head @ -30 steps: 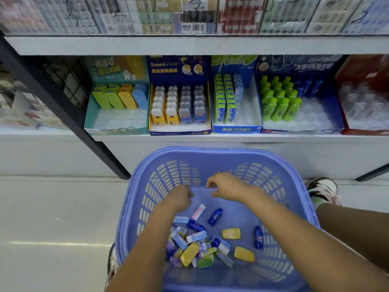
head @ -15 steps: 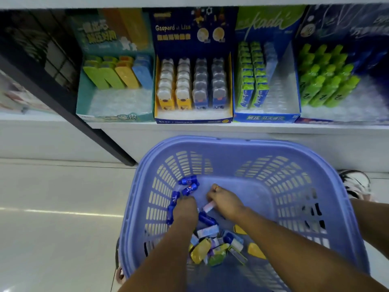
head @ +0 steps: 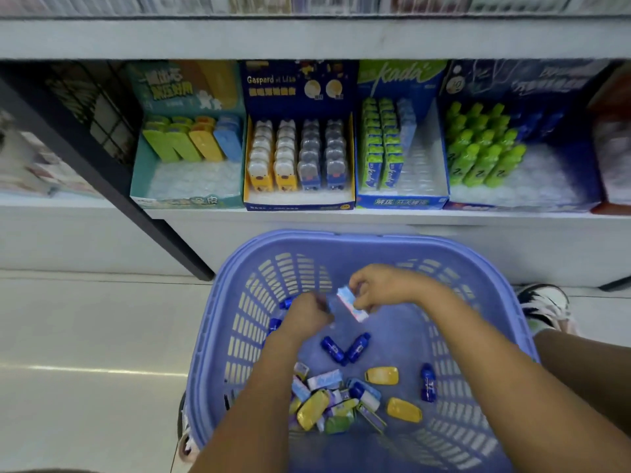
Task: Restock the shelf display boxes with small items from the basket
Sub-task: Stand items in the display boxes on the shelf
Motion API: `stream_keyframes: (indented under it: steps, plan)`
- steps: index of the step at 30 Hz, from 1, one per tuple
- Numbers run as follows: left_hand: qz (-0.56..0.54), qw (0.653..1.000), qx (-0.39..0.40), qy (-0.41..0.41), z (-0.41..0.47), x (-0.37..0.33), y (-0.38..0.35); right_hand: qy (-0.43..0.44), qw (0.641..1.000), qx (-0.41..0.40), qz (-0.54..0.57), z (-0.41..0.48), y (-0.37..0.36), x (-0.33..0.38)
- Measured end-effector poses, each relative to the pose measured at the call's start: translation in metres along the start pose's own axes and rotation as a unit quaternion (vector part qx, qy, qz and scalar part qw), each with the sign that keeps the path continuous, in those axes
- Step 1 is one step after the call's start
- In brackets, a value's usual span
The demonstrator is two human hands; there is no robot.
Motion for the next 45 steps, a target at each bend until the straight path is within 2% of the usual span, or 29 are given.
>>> stream_keyframes:
  steps: [3,6,9,13,16,19,22,28,34,35,37,39,41,45]
  plan:
    - [-0.163,0.986,-0.03,-0.032,-0.01,-0.042,0.021,0.058,0.996,0.0,0.074,-0.048,0.038,0.01]
    - [-0.225,0.972,-0.004,-0.064,-0.018,-0.084,0.032,0.138,0.972,-0.056,0.183,-0.094,0.074,0.017]
    - [-0.308,0.945,-0.004,-0.111,-0.029,-0.126,0.048,0.184,0.917,-0.216,0.28,-0.119,0.111,0.018]
    - [-0.352,0.919,-0.058,-0.164,-0.046,-0.162,0.072,0.208,0.817,-0.476,0.25,-0.12,0.142,0.015]
    - [-0.398,0.896,-0.099,-0.172,-0.052,-0.172,0.081,0.198,0.781,-0.552,0.214,-0.1,0.154,0.015]
    - [-0.436,0.878,-0.119,-0.161,-0.051,-0.175,0.082,0.198,0.786,-0.555,0.189,-0.077,0.16,0.017]
    - [-0.433,0.878,-0.129,-0.157,-0.047,-0.173,0.078,0.184,0.805,-0.548,0.132,-0.059,0.162,0.016]
    - [-0.432,0.873,-0.161,-0.159,-0.036,-0.168,0.072,0.107,0.842,-0.528,0.004,-0.045,0.172,0.024]
    - [-0.394,0.874,-0.229,-0.17,-0.031,-0.169,0.074,0.047,0.852,-0.507,-0.121,-0.06,0.187,0.035]
    - [-0.375,0.876,-0.246,-0.181,-0.032,-0.169,0.075,0.055,0.848,-0.515,-0.11,-0.068,0.185,0.036]
    - [-0.338,0.878,-0.272,-0.203,-0.034,-0.171,0.075,0.098,0.863,-0.494,0.042,-0.085,0.173,0.038]
    - [-0.31,0.875,-0.297,-0.222,-0.036,-0.174,0.076,0.151,0.893,-0.378,0.192,-0.103,0.155,0.044]
    - [-0.28,0.872,-0.32,-0.241,-0.037,-0.178,0.075,0.17,0.916,-0.29,0.218,-0.113,0.138,0.047]
    - [-0.263,0.864,-0.329,-0.276,-0.038,-0.186,0.069,0.159,0.912,-0.32,0.203,-0.122,0.133,0.044]
Point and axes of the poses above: each hand's wrist, its own z-axis towards the middle knuckle, its own y-axis out of the back of the hand, x = y × z, the point moved 2 cm from there along z, towards the middle knuckle, and after that the axes turned 8 degrees about -y, right-handed, at the moved point
